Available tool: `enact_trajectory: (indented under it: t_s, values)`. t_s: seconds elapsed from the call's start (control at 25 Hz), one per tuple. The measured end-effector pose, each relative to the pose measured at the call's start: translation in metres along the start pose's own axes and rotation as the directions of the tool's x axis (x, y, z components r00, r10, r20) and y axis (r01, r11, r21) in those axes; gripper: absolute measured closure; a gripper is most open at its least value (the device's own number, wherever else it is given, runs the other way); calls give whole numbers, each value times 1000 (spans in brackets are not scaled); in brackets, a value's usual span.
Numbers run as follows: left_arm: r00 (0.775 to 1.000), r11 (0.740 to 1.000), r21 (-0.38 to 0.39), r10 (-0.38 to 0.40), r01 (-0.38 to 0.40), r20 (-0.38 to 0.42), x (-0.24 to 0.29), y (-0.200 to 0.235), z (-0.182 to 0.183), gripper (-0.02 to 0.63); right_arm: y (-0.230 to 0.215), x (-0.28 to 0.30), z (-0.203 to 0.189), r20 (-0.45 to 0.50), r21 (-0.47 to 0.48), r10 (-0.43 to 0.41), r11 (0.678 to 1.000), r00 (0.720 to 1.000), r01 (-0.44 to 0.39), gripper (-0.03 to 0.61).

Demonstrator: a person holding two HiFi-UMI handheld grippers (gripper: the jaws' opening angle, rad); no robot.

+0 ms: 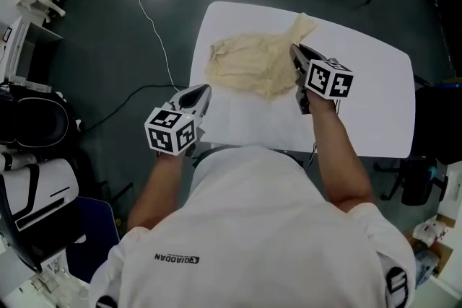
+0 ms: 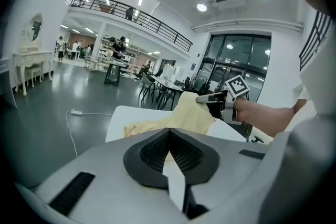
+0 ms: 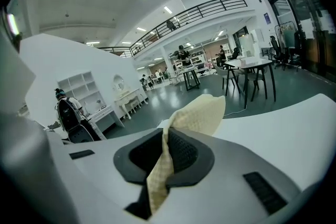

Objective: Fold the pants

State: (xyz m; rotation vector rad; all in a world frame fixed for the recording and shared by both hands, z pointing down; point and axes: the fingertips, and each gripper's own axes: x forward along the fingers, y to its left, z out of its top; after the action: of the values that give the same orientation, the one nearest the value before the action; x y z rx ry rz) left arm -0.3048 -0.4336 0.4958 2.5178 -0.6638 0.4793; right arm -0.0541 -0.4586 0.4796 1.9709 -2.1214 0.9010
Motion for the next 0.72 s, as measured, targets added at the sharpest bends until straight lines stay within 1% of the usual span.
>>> enact_trajectory:
  t_s: [0.2, 0.52, 0.72]
  values:
    - [999, 1000, -19, 16, -16, 28, -20, 14, 1, 591, 38, 33, -5, -28, -20, 32, 999, 999, -33, 531]
    - [995, 994, -73, 89, -85, 49, -65, 56, -14, 591, 93, 87, -13, -54, 16, 65, 998, 996, -65, 531]
    - [990, 987, -103, 132, -127, 43, -95, 80, -29, 591, 127, 122, -35, -108, -43, 69, 996, 992, -74, 531]
